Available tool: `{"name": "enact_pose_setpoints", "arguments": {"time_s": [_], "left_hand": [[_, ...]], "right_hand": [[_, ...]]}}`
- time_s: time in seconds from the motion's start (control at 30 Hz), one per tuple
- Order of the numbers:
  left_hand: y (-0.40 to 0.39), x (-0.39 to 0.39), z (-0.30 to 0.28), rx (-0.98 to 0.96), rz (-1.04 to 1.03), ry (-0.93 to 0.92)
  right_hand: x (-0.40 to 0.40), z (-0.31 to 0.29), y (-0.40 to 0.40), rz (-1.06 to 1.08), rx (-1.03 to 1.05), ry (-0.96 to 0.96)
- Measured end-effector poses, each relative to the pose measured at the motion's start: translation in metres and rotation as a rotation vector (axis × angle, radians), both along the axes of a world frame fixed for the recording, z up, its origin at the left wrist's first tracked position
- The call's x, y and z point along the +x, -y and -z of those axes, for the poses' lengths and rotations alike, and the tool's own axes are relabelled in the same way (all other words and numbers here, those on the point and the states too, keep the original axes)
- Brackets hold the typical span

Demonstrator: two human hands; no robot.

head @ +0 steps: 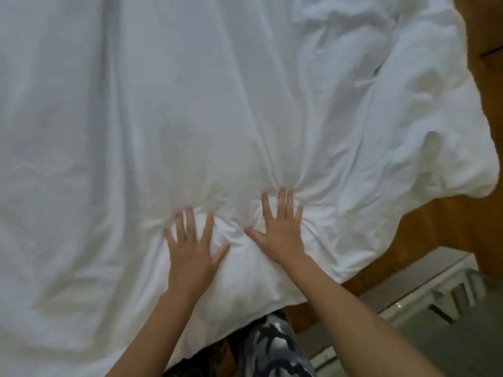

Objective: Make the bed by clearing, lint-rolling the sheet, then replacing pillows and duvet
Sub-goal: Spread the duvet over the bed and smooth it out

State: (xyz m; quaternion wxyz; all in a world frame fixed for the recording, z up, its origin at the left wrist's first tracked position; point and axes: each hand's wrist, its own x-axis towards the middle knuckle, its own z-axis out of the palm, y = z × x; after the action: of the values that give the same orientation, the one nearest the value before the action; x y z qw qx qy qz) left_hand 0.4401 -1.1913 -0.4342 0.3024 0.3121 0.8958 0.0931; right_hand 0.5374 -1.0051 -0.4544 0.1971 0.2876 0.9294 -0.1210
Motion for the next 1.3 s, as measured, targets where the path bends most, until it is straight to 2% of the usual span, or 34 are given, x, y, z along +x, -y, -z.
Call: {"name": "enact_pose_setpoints", "arguments": {"time_s": [0.1,0.37,0.47,0.53,0.57,0.63,0.67,0.73,0.77,0.83,0.87,0.93,0.97,1.03,1.1,1.2,1.3], "left_hand": [[-0.012,0.001,0.015,-0.124,-0.005,0.036],[-0.014,0.003,0.026,-0.104,-0.028,-0.037],[-0.013,0.012,0.025,-0.12,-0.039,-0.087],[-0.021,0.018,0.022,-0.152,-0.103,-0.087],[-0.032,0.021,0.017,-0.177,-0.168,-0.084],[-0.065,0.033,0.0,-0.189,-0.387,-0.096],[-0.086,0.042,-0.01,-0.122,-0.527,-0.116],[-0.148,0.067,-0.035,0.144,-0.734,-0.122],[-0.185,0.084,-0.051,0.287,-0.714,-0.146],[-0.266,0.118,-0.077,0.536,-0.441,-0.236],[-0.306,0.133,-0.083,0.609,-0.219,-0.28],[-0.378,0.147,-0.077,0.52,0.196,-0.334],[-0.405,0.145,-0.065,0.39,0.295,-0.358],[-0.437,0.129,-0.034,0.102,0.325,-0.353],[-0.452,0.109,-0.016,-0.055,0.299,-0.31],[-0.467,0.103,-0.01,-0.047,0.255,-0.354],[-0.487,0.111,-0.025,0.042,0.079,-0.127]], "right_hand": [[-0.005,0.003,0.002,-0.007,0.038,0.044],[-0.002,0.009,-0.005,-0.038,0.052,0.034],[0.001,0.001,-0.006,-0.065,0.002,0.036],[-0.003,-0.014,-0.013,-0.072,-0.119,0.024],[-0.004,-0.026,-0.021,-0.056,-0.217,-0.055],[0.001,-0.055,-0.053,-0.038,-0.363,-0.387],[0.009,-0.072,-0.077,-0.056,-0.361,-0.579],[0.034,-0.098,-0.143,-0.127,-0.196,-0.879],[0.05,-0.105,-0.185,-0.122,-0.07,-0.945],[0.093,-0.099,-0.277,0.003,0.138,-0.896],[0.116,-0.087,-0.326,0.059,0.176,-0.776],[0.164,-0.058,-0.412,0.009,0.167,-0.374],[0.181,-0.048,-0.443,-0.06,0.123,-0.207],[0.198,-0.033,-0.484,-0.219,0.062,-0.044],[0.191,-0.031,-0.502,-0.266,0.042,-0.023],[0.165,-0.031,-0.503,-0.192,0.06,-0.187],[0.165,-0.038,-0.508,-0.123,0.05,-0.291]]}}
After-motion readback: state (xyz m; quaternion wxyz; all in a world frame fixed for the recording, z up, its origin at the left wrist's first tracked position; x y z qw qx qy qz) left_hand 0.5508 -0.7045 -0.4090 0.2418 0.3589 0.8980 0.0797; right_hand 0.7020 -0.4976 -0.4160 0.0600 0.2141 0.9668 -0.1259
